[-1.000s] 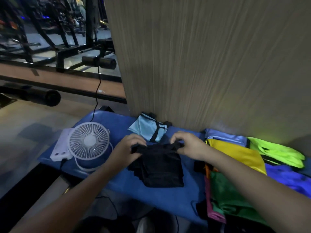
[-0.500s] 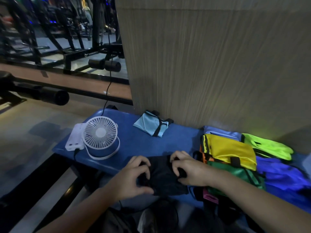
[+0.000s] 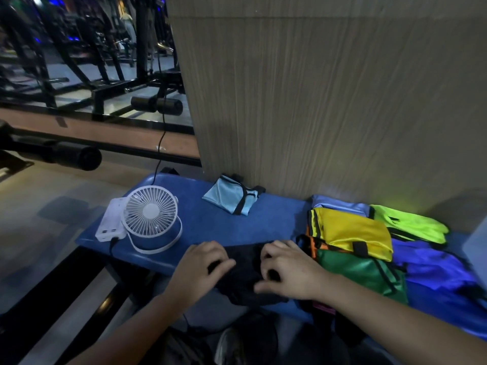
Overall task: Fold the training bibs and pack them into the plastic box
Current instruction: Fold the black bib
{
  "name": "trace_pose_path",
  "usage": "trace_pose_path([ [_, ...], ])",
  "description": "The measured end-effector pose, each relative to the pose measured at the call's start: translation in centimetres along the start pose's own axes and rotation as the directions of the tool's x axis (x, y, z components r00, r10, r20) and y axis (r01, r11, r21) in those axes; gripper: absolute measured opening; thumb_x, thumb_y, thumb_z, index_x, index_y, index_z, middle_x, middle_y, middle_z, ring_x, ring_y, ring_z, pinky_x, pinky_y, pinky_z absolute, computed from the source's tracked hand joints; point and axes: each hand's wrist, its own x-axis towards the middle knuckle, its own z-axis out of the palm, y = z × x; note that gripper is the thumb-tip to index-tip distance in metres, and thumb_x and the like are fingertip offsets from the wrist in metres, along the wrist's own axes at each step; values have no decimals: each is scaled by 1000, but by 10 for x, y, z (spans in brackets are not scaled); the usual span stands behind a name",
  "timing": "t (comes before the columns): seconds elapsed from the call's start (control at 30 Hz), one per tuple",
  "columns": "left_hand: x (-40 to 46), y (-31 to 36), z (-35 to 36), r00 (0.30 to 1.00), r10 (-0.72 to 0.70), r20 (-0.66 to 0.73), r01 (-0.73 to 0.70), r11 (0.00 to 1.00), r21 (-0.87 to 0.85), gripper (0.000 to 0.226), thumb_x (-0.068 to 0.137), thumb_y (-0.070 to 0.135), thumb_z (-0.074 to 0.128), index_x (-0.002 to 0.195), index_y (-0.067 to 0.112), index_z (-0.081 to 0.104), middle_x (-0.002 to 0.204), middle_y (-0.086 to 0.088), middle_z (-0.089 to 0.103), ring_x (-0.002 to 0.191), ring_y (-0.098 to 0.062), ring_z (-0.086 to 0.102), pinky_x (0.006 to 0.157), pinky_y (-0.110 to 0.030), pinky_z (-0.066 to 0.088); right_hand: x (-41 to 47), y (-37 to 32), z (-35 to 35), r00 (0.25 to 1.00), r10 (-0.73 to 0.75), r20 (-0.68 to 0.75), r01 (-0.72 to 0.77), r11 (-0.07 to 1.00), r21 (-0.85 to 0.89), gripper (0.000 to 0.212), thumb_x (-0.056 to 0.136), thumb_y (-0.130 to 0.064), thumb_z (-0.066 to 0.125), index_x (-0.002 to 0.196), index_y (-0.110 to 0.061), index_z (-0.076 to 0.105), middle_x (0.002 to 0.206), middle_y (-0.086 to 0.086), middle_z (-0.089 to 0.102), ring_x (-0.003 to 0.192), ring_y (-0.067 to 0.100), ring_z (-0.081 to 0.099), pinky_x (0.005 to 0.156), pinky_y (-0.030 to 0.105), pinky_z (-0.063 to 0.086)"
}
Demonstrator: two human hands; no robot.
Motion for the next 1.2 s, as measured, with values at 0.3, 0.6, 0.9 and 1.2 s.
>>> trace_pose_path([
  [0.3, 25, -10, 0, 776, -523, 353, 439, 849, 293, 109, 44, 92, 49, 128, 23, 62, 126, 3, 50, 123, -22, 46, 103, -37, 41, 39, 22, -16, 861, 454, 229, -481, 873, 81, 87, 79, -50, 77, 152, -24, 35, 152, 1, 43, 140, 25, 35, 111, 41, 26],
  [0.6, 11, -8, 2, 820, -499, 281, 521, 854, -5, 51, 57, 41, 90, 78, 24, 47, 72, 6, 60, 69, -9, 58, 66, -30, 44, 33, 11, -11, 915, 355, 193, -399, 870, 290, 35, 74, -32, 83, 96, -25, 56, 109, 2, 65, 105, 22, 57, 82, 33, 42],
  [0.9, 26, 55, -38, 812, -501, 299, 545, 467, -697, 53, 61, 24, 88, 103, 8, 59, 89, -7, 68, 86, -22, 67, 73, -39, 54, -12, 3, -57, 850, 522, -69, -142, 353, 925, 27, 80, -1, 75, 99, -5, 57, 83, 3, 63, 75, 12, 61, 69, 29, 52],
  [1.2, 66, 107, -12, 783, -558, 273, 547, 411, -729, 42, 89, 5, 72, 125, 16, 53, 111, -14, 70, 89, -25, 73, 64, -46, 62, -71, 22, -69, 724, 682, -110, -47, 207, 977, 35, 81, -10, 77, 109, -11, 56, 95, 13, 72, 81, 21, 67, 75, 39, 57],
])
